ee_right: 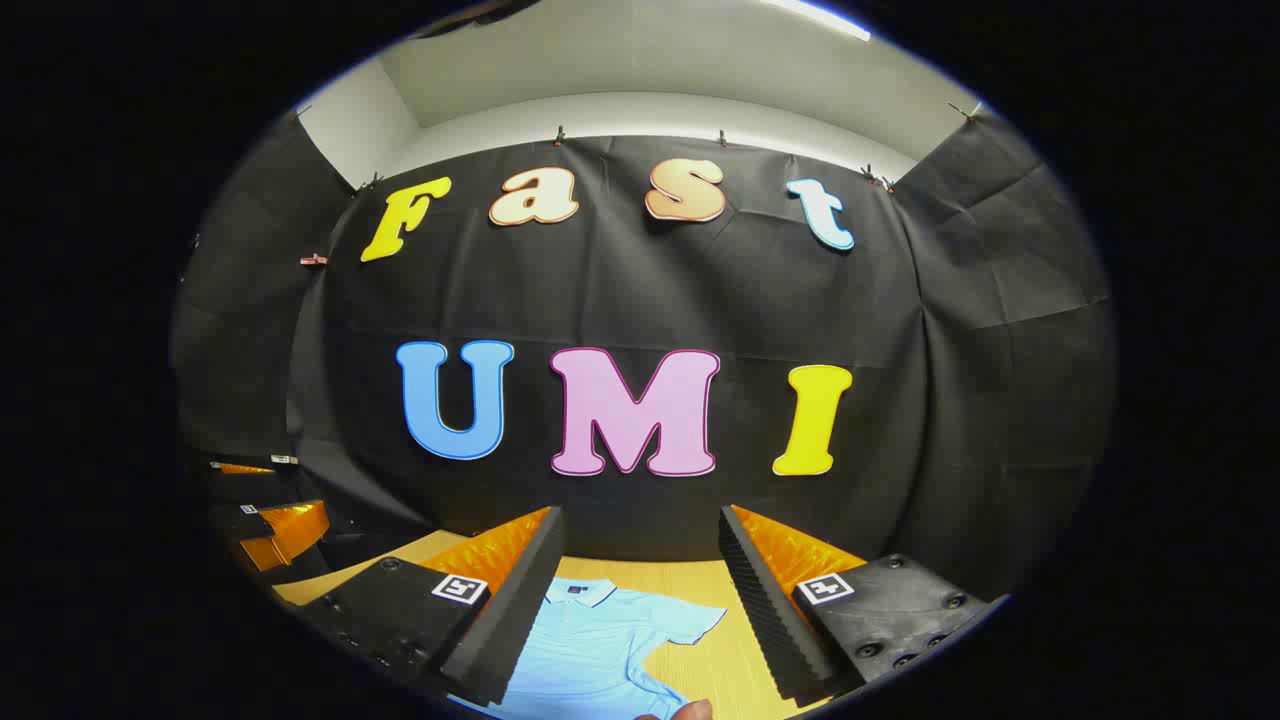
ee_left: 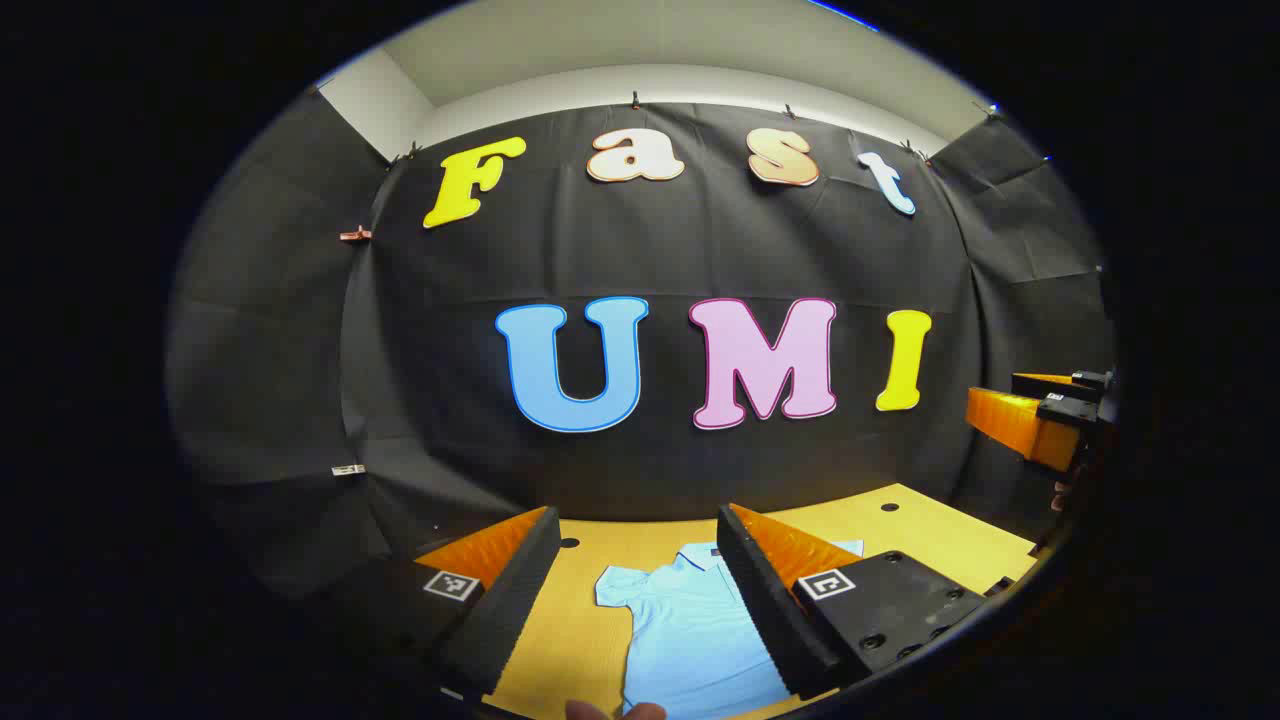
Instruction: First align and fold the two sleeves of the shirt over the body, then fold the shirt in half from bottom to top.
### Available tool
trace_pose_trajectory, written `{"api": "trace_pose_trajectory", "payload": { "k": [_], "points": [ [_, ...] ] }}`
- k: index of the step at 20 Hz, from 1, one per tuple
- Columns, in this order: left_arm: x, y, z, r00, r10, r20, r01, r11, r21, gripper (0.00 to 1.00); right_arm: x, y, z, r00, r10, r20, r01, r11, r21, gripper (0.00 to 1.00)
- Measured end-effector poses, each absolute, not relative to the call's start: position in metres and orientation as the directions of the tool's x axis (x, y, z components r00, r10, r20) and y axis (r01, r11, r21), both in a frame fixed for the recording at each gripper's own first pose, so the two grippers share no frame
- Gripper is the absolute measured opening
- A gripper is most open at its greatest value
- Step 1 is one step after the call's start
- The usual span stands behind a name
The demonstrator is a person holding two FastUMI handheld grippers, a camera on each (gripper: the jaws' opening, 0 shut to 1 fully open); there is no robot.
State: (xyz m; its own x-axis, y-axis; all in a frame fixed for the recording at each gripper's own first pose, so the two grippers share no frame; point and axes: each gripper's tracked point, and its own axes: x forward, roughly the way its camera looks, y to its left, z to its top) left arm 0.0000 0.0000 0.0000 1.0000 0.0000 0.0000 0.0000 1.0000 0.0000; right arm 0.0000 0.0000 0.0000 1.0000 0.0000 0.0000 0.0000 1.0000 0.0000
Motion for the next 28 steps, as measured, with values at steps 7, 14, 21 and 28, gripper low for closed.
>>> {"api": "trace_pose_trajectory", "payload": {
  "k": [7,14,21,28],
  "points": [
    [0.001,-0.005,-0.006,1.000,-0.009,-0.014,0.009,1.000,0.007,0.99,0.002,0.001,-0.003,1.000,0.014,-0.002,-0.014,1.000,-0.010,0.96],
    [0.003,-0.004,-0.009,1.000,-0.008,-0.027,0.008,1.000,0.011,1.00,0.002,0.002,-0.006,1.000,0.018,-0.014,-0.018,1.000,-0.007,0.96],
    [0.003,-0.007,-0.008,1.000,-0.010,-0.022,0.011,0.999,0.032,0.99,0.019,-0.005,-0.029,0.995,0.001,-0.102,0.002,1.000,0.026,0.96],
    [0.005,-0.015,-0.013,0.999,-0.015,-0.036,0.016,0.999,0.045,1.00,0.090,-0.028,-0.139,0.933,-0.003,-0.361,0.029,0.997,0.067,0.96]
  ]
}}
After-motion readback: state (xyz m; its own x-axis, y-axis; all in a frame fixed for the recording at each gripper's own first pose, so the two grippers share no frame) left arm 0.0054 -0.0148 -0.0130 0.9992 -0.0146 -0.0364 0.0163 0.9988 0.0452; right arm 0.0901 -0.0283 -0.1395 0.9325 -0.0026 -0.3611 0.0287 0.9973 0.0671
